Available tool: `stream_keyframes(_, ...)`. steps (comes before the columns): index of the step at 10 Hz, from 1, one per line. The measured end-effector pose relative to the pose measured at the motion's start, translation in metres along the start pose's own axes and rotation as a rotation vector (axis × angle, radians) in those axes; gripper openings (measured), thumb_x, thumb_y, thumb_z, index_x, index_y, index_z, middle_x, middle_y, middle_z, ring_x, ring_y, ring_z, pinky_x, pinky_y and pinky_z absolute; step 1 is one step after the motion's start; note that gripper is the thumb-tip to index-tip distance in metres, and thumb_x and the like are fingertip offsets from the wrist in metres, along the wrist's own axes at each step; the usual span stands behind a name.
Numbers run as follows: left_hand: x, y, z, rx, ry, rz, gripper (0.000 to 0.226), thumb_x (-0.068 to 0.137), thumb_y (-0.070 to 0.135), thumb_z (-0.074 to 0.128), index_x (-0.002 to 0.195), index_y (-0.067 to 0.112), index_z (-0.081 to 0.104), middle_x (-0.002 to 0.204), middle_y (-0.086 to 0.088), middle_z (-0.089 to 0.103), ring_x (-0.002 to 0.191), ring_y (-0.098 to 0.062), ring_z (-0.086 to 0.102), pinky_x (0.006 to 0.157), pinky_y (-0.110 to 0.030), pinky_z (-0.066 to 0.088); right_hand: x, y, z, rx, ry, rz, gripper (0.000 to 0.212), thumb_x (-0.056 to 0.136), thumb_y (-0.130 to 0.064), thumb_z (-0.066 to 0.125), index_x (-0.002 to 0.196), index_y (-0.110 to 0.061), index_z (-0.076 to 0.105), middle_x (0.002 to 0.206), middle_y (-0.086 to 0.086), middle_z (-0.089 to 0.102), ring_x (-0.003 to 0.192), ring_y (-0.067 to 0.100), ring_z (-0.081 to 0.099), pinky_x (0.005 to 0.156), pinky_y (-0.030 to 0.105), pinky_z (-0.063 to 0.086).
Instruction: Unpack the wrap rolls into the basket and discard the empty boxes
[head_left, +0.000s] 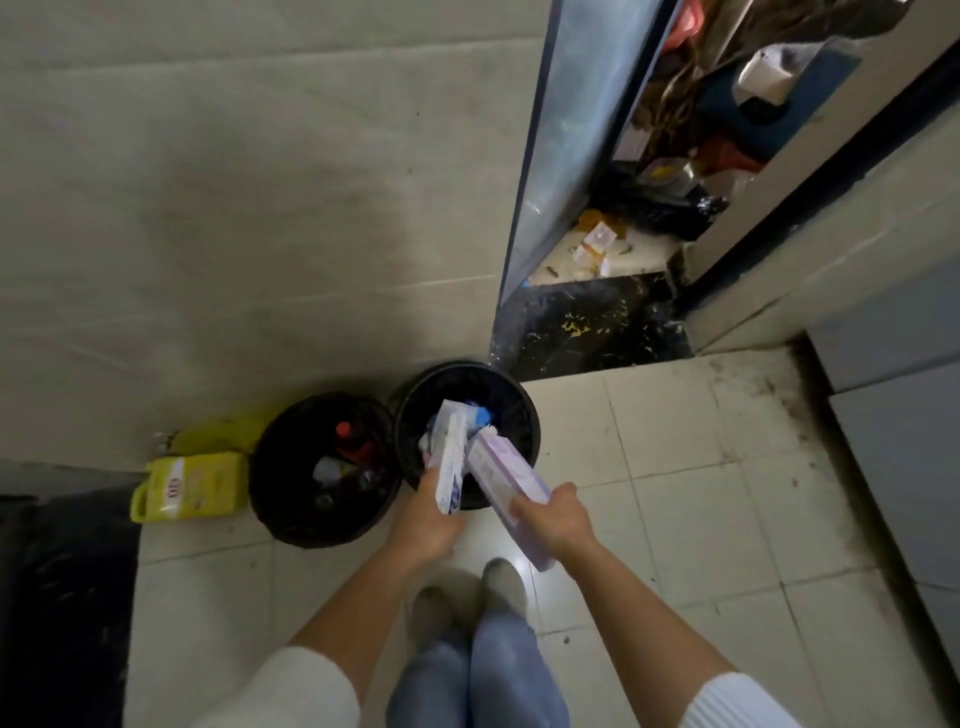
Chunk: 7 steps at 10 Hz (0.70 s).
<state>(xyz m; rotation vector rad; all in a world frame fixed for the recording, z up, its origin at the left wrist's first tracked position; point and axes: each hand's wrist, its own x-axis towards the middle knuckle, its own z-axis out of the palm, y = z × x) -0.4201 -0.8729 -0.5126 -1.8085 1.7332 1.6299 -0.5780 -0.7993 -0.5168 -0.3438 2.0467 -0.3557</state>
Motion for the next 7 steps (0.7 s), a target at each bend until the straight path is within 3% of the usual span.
stream_keyframes(1,0.052,-0.015,0.017,-0.099,-0.009,-0.057,0.058,0.084,0.017,0.052,0.139,0.030,0.037,0.115,-0.021,0.063,0.088,-0.037,0.066,0.055,-0.025,0.049,0.051,-0.005,0.020,-0.035,-0.018,0.035,0.061,0.080,-0.038,0.066,0.122,-0.001,0.041,0.123,0.019,0.056,0.108,0.035,0.058,0.083,0.040,0.051)
stream_keyframes(2,0.098,-0.030,0.031,-0.109,0.018,-0.092,0.052,0.091,0.023,0.048,0.141,0.027,0.036,0.122,-0.021,0.061,0.106,-0.039,0.061,0.087,-0.042,0.054,0.099,-0.009,0.041,-0.066,-0.014,0.039,0.064,0.080,-0.038,0.065,0.126,-0.002,0.041,0.125,0.018,0.057,0.109,0.035,0.058,0.085,0.041,0.051)
stream_keyframes(3,0.130,-0.040,0.040,-0.189,-0.008,-0.082,0.059,0.089,0.018,0.047,0.145,0.029,0.030,0.125,-0.013,0.060,0.102,-0.029,0.060,0.085,-0.037,0.051,0.136,-0.012,0.058,-0.114,-0.027,0.010,0.066,0.081,-0.042,0.062,0.130,-0.003,0.042,0.127,0.016,0.057,0.111,0.034,0.057,0.084,0.039,0.050)
stream_keyframes(4,0.141,-0.047,0.042,-0.222,-0.061,-0.075,0.065,0.090,0.021,0.050,0.149,0.030,0.023,0.136,-0.009,0.052,0.116,-0.028,0.054,0.097,-0.040,0.046,0.153,-0.013,0.068,-0.123,-0.068,-0.033,0.056,0.084,-0.039,0.060,0.125,-0.003,0.049,0.120,0.016,0.059,0.105,0.031,0.059,0.078,0.036,0.049)
stream_keyframes(5,0.132,-0.047,0.036,-0.218,-0.067,-0.112,0.055,0.093,0.022,0.051,0.145,0.019,0.033,0.136,-0.013,0.052,0.117,-0.031,0.054,0.101,-0.047,0.046,0.143,-0.019,0.065,-0.117,-0.089,-0.079,0.035,0.086,-0.030,0.059,0.110,-0.005,0.055,0.103,0.013,0.061,0.090,0.026,0.059,0.073,0.034,0.048)
stream_keyframes(6,0.102,-0.022,0.014,-0.175,-0.011,-0.081,0.028,0.092,0.021,0.051,0.120,0.018,0.052,0.123,-0.012,0.060,0.104,-0.024,0.058,0.093,-0.038,0.048,0.111,-0.040,0.046,-0.102,-0.117,-0.141,0.023,0.087,-0.026,0.059,0.099,-0.007,0.057,0.092,0.011,0.061,0.083,0.025,0.060,0.070,0.032,0.048)
stream_keyframes(7,0.059,0.015,-0.020,-0.085,0.081,-0.003,0.029,0.093,0.026,0.052,0.117,0.011,0.059,0.117,-0.012,0.064,0.105,-0.026,0.060,0.086,-0.032,0.046,0.059,-0.070,0.016,-0.129,-0.102,-0.209,0.020,0.086,-0.026,0.059,0.070,-0.015,0.054,0.067,0.001,0.055,0.061,0.014,0.053,0.054,0.024,0.040)
